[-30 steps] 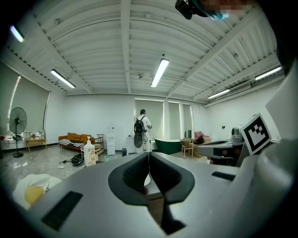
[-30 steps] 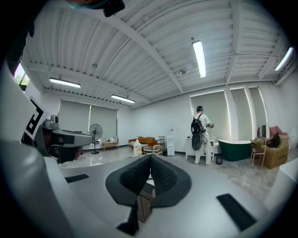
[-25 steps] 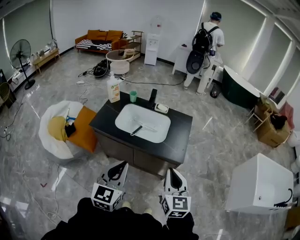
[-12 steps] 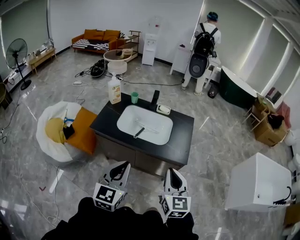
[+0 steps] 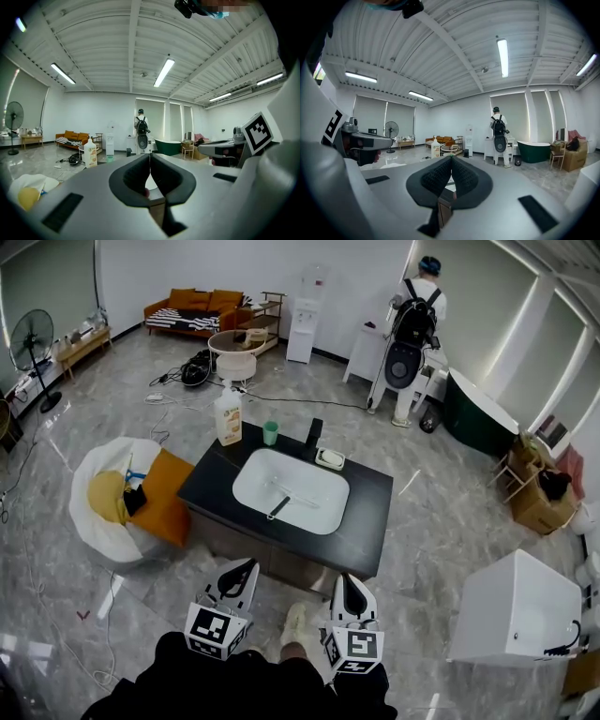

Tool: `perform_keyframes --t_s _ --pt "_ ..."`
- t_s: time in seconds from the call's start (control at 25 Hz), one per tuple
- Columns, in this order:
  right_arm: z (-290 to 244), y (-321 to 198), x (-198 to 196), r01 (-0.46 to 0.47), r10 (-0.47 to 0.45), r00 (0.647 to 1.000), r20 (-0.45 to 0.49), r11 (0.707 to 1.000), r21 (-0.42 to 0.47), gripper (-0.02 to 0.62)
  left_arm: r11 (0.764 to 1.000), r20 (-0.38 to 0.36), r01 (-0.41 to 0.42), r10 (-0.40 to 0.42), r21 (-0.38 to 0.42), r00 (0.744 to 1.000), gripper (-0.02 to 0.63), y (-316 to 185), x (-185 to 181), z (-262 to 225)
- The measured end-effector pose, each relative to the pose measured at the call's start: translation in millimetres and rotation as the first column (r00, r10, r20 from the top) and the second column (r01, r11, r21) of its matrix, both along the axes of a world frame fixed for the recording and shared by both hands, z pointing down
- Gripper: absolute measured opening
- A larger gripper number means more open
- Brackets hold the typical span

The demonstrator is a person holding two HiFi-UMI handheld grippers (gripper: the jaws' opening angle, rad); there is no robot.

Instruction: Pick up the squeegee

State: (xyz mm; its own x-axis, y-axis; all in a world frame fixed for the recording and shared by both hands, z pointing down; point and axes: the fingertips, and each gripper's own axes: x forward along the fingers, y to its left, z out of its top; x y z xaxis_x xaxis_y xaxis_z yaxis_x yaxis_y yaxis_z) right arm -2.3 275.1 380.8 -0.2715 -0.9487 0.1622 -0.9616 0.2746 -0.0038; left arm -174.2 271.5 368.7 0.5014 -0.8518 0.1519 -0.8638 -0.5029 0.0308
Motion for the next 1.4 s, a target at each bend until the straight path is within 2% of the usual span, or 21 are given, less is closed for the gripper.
perform_keyframes --t_s 0.4,0.72,1.4 --pt "9.8 -115.6 36.2 0.026 -0.025 0.999 0.030 1.000 -0.007 0.015 1.000 0.024 0.025 -0.025 -0.011 0.999 0.025 -110.6 37.1 8.5" --pt "23.6 -196.0 69.2 0.050 -0.048 0.998 0.042 0.998 -0.049 0.015 0.998 0.042 0.052 -0.050 -0.047 0.998 0.025 -184.5 67.8 18.1" --pt "43.5 -302.7 109.3 0.141 -0.134 0.987 0.088 0.987 -0.074 0.015 0.990 0.078 0.124 -0.118 -0.068 0.990 0.025 -281.8 116.1 29.5"
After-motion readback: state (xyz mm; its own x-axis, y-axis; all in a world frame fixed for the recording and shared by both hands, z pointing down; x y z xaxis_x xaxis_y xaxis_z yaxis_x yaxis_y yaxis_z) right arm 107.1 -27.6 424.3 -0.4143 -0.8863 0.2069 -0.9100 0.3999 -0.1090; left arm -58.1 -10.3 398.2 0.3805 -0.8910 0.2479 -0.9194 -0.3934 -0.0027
